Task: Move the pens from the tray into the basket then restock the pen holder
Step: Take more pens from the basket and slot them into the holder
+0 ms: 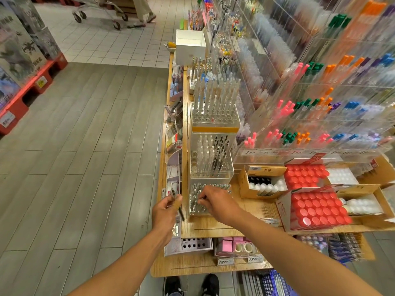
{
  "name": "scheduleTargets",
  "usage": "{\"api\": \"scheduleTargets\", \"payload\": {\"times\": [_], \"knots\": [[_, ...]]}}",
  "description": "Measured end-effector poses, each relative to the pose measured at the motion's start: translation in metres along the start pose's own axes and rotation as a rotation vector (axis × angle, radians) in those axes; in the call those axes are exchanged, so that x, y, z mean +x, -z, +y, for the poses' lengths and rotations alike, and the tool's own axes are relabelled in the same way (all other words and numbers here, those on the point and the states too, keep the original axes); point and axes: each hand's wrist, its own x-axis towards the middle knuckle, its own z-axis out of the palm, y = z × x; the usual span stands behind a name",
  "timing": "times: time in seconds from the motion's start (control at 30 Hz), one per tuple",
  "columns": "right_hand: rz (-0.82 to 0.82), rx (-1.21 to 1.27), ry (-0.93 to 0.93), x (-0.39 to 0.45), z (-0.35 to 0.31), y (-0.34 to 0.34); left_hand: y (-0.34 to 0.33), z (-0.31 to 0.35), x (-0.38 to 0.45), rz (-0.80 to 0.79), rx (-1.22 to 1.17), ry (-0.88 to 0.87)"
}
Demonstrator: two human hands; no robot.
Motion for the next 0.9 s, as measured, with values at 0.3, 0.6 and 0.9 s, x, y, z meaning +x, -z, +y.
{"api": "scheduleTargets", "payload": {"times": [0.3, 0.6, 0.9], "knots": [[0.107, -0.180, 0.178, 0.002, 0.010, -0.016, -0.004, 0.004, 0.000, -0.065, -0.053, -0.071], [0.172, -0.234, 0.213, -0.008, 0.020, -0.025, -0.010, -0.002, 0.003, -0.170, 0.179, -0.130], [0.350, -0.101, 0.056, -0.049, 0.048, -0.016, -0.007, -0.011, 0.005, -0.218, 0.497, -0.246]]}}
